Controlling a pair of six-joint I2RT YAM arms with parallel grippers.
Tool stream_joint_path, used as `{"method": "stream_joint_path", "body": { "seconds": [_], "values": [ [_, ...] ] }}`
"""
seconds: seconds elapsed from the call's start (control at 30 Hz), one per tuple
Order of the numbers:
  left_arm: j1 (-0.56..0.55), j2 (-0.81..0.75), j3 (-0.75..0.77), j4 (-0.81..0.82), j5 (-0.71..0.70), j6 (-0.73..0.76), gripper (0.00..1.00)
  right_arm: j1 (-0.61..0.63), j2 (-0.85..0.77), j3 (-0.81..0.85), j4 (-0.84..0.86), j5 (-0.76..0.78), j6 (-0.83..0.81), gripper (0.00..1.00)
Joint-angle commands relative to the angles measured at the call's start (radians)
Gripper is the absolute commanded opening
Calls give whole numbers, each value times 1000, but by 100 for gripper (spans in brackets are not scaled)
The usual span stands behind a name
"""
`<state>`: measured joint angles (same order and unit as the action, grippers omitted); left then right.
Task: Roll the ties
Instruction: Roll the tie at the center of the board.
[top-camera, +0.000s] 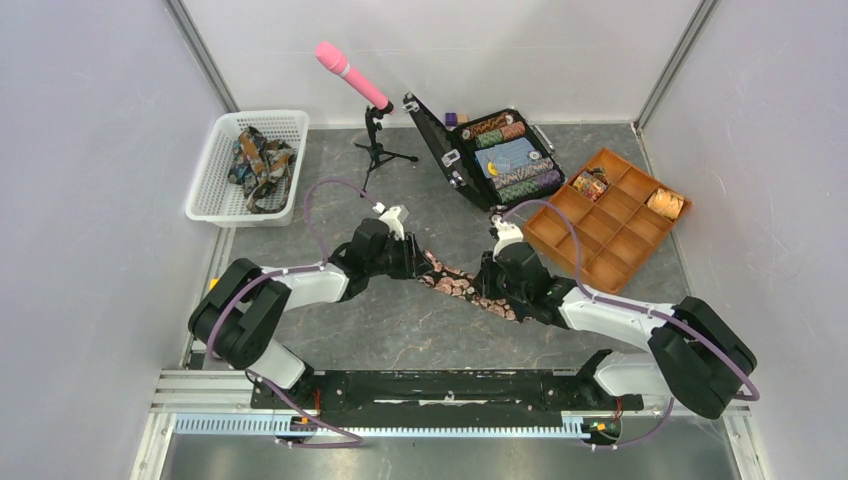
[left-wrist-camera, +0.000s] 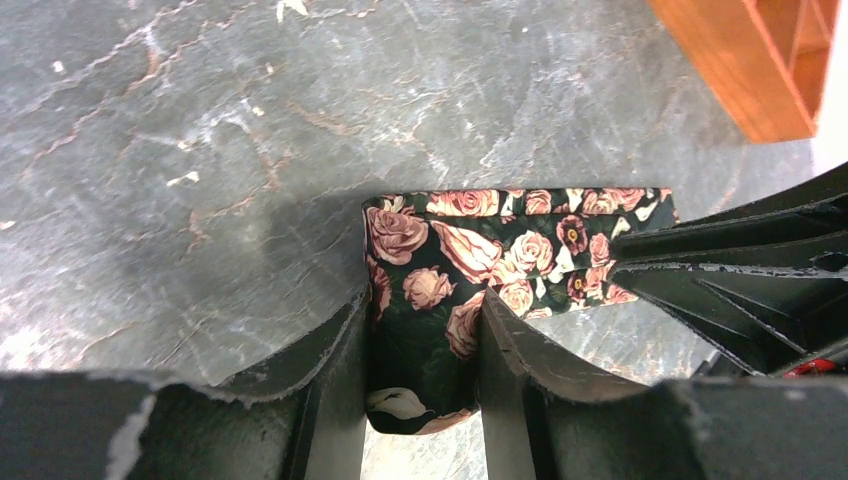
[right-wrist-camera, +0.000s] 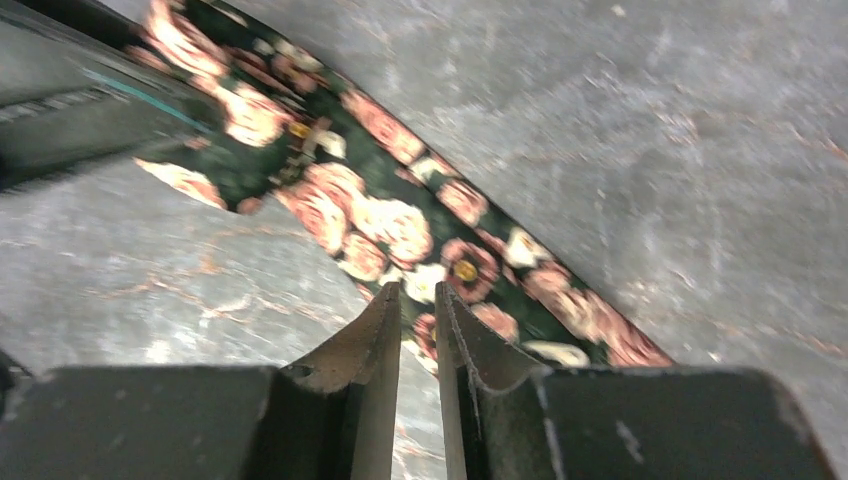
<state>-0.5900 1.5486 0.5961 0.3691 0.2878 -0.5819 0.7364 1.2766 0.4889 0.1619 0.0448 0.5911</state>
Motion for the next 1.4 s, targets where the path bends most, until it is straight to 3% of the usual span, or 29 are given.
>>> {"method": "stream_joint_path", "body": {
  "seconds": [0.0,0.3,0.73,1.37],
  "values": [
    [-21,-57,46,-110,-116,75,45,-5,-39,-39,-67,107,-57,25],
    [-55,-76,80,-199,-239,88,45,-5,-15,-29,-131,164,-102,25],
    [-171,-64,176,-346,-508,138,46,-5,15,-39,-142,63,-107,25],
    [-373,117,360,-572,-935,258,46,-5,-224,15,-220,60,-65,29]
  ]
}}
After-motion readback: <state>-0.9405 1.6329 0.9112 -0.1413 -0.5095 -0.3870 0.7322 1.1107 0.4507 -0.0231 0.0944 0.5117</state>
